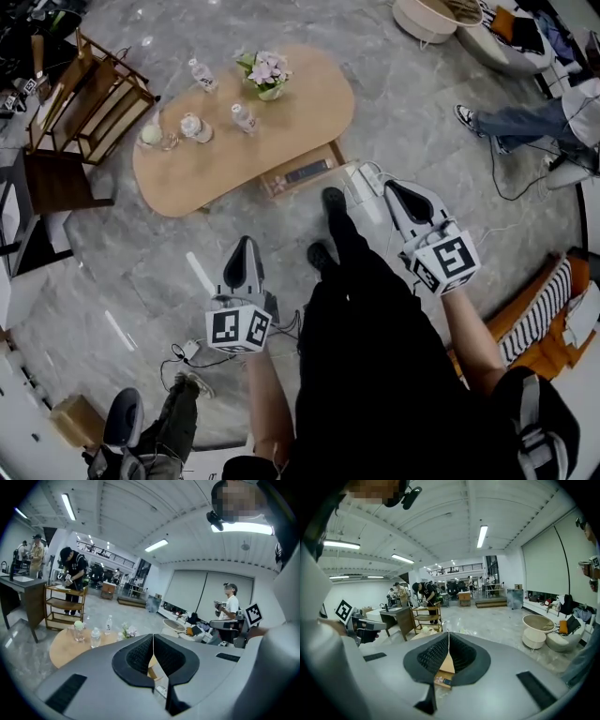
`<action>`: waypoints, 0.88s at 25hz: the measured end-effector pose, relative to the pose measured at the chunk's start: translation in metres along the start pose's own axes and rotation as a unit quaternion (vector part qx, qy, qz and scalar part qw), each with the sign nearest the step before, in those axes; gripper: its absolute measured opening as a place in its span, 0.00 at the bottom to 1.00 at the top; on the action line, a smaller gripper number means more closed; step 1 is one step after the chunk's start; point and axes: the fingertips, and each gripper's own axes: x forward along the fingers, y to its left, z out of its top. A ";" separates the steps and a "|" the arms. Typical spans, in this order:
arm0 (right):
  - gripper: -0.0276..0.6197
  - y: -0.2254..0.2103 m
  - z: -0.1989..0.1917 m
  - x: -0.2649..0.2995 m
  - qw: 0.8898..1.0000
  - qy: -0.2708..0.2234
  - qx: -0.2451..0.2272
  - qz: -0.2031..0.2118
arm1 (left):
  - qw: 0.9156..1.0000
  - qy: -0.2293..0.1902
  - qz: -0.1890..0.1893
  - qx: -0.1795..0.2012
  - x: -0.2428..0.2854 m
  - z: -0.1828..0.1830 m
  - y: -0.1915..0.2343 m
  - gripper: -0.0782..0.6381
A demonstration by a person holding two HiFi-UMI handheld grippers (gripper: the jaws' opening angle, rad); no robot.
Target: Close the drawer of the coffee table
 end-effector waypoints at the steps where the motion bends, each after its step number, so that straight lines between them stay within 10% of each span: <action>1: 0.06 -0.006 -0.005 0.011 1.000 0.007 0.000 0.002 | 1.000 0.005 0.003 -0.001 0.009 -0.003 0.005 0.13; 22: 0.06 -0.132 -0.171 0.208 0.983 0.142 -0.028 0.108 | 0.987 0.134 0.091 -0.008 0.179 -0.141 0.104 0.13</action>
